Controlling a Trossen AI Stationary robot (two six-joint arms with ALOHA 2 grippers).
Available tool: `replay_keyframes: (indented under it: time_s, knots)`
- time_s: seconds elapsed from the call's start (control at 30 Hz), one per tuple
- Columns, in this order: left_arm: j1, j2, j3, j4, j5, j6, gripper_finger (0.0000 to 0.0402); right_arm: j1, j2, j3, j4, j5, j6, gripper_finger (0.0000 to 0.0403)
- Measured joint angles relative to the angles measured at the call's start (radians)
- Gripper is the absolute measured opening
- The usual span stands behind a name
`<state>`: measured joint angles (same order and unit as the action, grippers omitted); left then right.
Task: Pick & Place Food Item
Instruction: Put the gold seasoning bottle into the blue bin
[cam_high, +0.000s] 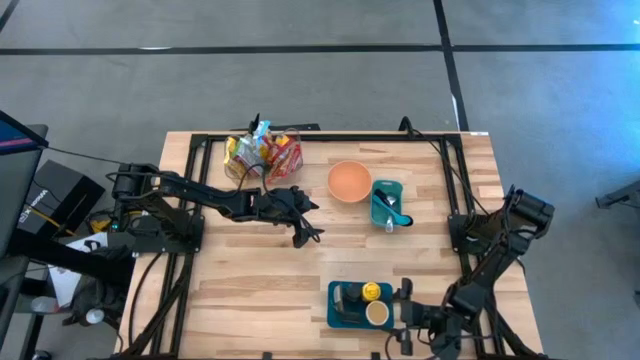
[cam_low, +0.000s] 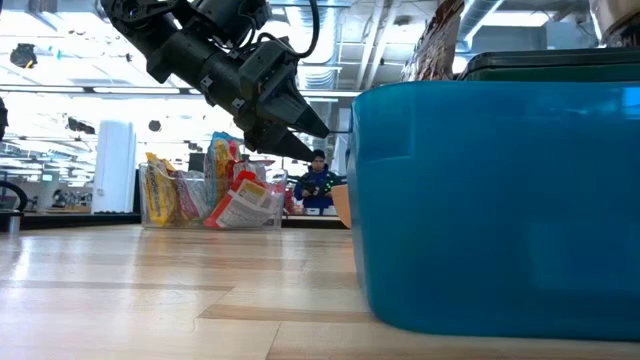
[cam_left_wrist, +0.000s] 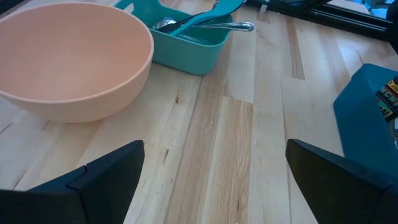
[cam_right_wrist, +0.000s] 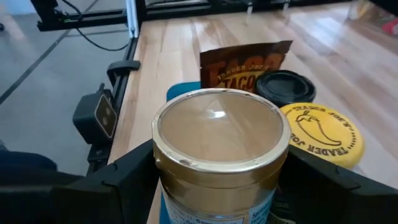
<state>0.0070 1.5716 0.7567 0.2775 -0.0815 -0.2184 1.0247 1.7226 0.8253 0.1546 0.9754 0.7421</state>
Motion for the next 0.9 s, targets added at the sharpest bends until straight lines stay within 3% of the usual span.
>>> replay_keyframes:
  time_s: [0.53, 0.9]
  knots:
    - [0.000, 0.000, 0.000, 0.000, 0.000, 0.000, 0.0387, -0.066, 0.000, 0.000, 0.009, -0.142, -0.008, 0.0282]
    - [0.000, 0.000, 0.000, 0.000, 0.000, 0.000, 0.0387, -0.066, 0.000, 0.000, 0.009, -0.144, 0.015, 0.0282]
